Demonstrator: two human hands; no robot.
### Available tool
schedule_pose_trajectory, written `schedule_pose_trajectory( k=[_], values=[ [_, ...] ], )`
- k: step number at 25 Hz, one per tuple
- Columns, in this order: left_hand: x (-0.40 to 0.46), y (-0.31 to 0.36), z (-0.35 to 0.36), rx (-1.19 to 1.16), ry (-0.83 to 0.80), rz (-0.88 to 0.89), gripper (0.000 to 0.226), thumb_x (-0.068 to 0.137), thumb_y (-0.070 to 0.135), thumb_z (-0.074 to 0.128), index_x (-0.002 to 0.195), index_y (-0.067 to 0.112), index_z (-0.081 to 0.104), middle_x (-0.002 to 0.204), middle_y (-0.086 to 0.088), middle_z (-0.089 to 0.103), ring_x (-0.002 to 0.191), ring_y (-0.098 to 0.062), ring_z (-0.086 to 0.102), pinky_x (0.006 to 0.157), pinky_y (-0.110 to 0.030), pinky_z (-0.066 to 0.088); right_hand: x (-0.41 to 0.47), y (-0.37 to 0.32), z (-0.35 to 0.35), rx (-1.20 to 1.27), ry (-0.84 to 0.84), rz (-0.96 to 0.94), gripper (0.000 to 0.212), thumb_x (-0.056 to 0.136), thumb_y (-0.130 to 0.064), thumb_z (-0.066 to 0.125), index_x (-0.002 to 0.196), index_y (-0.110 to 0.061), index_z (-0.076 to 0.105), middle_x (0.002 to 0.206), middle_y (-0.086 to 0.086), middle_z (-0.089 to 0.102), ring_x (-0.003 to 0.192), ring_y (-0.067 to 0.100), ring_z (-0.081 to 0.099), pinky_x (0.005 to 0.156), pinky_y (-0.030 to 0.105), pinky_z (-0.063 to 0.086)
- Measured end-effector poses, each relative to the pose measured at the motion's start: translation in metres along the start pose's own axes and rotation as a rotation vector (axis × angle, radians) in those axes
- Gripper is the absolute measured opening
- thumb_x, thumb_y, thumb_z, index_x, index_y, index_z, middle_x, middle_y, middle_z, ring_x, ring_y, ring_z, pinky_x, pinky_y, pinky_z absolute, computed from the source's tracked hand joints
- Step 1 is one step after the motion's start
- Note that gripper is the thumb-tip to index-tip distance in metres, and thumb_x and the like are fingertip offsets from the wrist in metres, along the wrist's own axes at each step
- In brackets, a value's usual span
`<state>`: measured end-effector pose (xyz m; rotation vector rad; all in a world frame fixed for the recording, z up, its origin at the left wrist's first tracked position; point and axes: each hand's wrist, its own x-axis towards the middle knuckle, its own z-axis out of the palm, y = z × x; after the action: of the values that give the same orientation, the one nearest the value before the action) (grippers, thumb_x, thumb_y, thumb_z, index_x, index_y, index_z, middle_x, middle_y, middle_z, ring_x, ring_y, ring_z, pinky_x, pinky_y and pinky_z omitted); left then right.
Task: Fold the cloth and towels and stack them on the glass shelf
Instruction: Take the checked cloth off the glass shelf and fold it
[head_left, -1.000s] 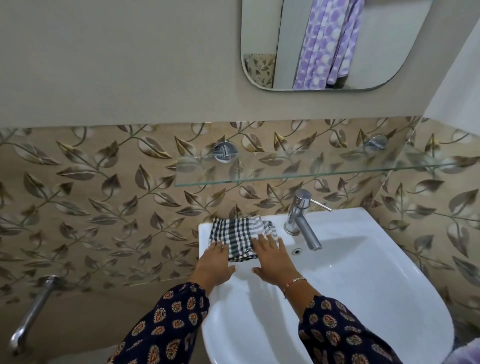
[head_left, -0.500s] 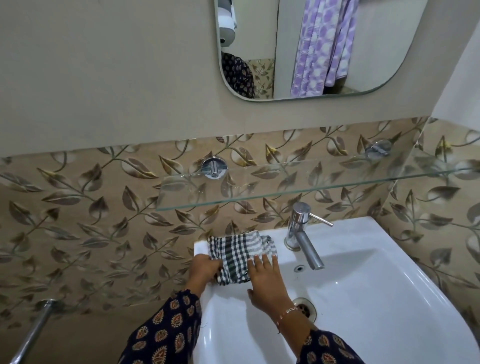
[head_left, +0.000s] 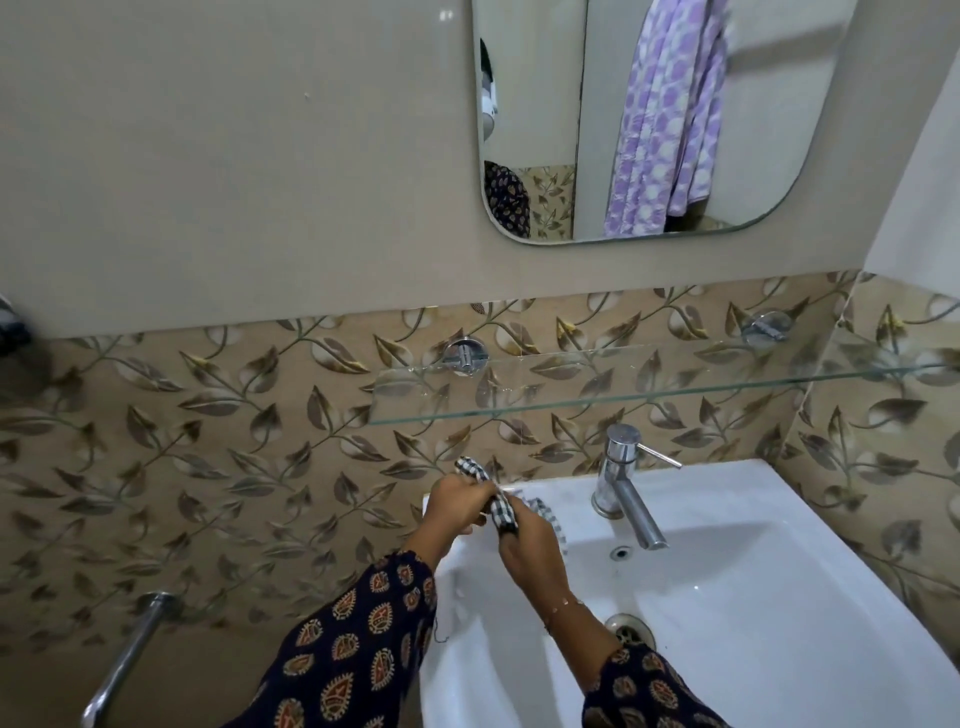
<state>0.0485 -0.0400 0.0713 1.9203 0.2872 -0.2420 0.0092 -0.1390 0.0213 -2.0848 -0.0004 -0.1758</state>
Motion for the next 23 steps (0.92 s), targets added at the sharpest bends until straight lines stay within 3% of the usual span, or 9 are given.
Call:
schedule_pose_trajectory(
  k=[3,5,9,12,16,18,20,23],
  values=[
    [-0.015,0.003,-0.007,0.126,-0.004,0.16,0.031,0.089,0.029,0.05,0.064,0.011,0.051,0.064,-0.009,0.052,0.057,-0.022,0.044,0.055,-0.026,0.032,-0.009,-0.015,-0.008,0.181,0.041,0.106,0.023,0.087,-0.002,0.047,0.087,-0.017,0.063,0.07,-0.003,0.061,0.063,0.013,0.05,0.054,0.018,0.036],
    [-0.029,0.003,-0.018,0.334,0.052,0.303,0.036,0.092,0.027,0.043,0.06,0.012,0.043,0.06,-0.009,0.046,0.055,-0.022,0.041,0.058,-0.03,0.03,-0.017,-0.033,-0.012,0.301,0.114,0.162,0.012,0.09,-0.011,0.051,0.082,-0.013,0.061,0.07,0.001,0.06,0.067,0.018,0.053,0.055,0.023,0.038],
    [-0.065,0.007,-0.054,1.003,0.305,0.8,0.031,0.092,0.023,0.039,0.075,0.007,0.06,0.076,-0.011,0.062,0.072,-0.028,0.056,0.061,-0.032,0.035,-0.034,-0.073,-0.018,0.473,0.375,0.29,0.022,0.093,-0.021,0.052,0.096,-0.002,0.062,0.089,0.011,0.061,0.087,0.028,0.057,0.07,0.029,0.042],
    [-0.086,0.017,-0.078,1.006,0.346,0.985,0.03,0.092,0.021,0.041,0.084,0.006,0.064,0.079,-0.01,0.064,0.07,-0.024,0.053,0.062,-0.028,0.035,-0.048,-0.112,-0.03,0.589,0.568,0.297,0.029,0.094,-0.021,0.051,0.109,0.003,0.06,0.092,0.009,0.057,0.089,0.027,0.057,0.074,0.029,0.04],
    [-0.1,0.036,-0.102,0.912,0.389,1.023,0.03,0.096,0.021,0.035,0.098,0.006,0.061,0.093,-0.005,0.06,0.077,-0.014,0.044,0.068,-0.02,0.03,-0.059,-0.152,-0.053,0.691,0.704,0.135,0.021,0.094,-0.021,0.051,0.1,-0.004,0.061,0.083,0.005,0.061,0.073,0.021,0.055,0.07,0.033,0.047],
    [-0.099,0.046,-0.11,0.916,0.381,0.97,0.032,0.097,0.024,0.034,0.108,0.006,0.059,0.106,-0.008,0.063,0.087,-0.015,0.05,0.073,-0.022,0.036,-0.055,-0.163,-0.065,0.641,0.734,0.023,0.018,0.094,-0.021,0.051,0.098,-0.006,0.061,0.078,0.001,0.063,0.066,0.018,0.057,0.067,0.037,0.052],
    [-0.097,0.056,-0.118,0.983,0.344,0.841,0.041,0.097,0.029,0.034,0.127,0.005,0.048,0.127,-0.011,0.056,0.115,-0.021,0.051,0.098,-0.031,0.04,-0.042,-0.171,-0.077,0.527,0.766,-0.094,0.01,0.093,-0.021,0.052,0.093,-0.014,0.058,0.082,0.005,0.064,0.076,0.026,0.062,0.07,0.04,0.053],
    [-0.092,0.069,-0.13,1.059,0.269,0.645,0.052,0.098,0.034,0.03,0.14,0.004,0.032,0.147,-0.013,0.037,0.139,-0.025,0.03,0.115,-0.041,0.02,-0.013,-0.174,-0.098,0.321,0.742,-0.17,0.013,0.092,-0.021,0.048,0.084,-0.014,0.055,0.092,0.017,0.063,0.087,0.032,0.059,0.075,0.041,0.051]
  ],
)
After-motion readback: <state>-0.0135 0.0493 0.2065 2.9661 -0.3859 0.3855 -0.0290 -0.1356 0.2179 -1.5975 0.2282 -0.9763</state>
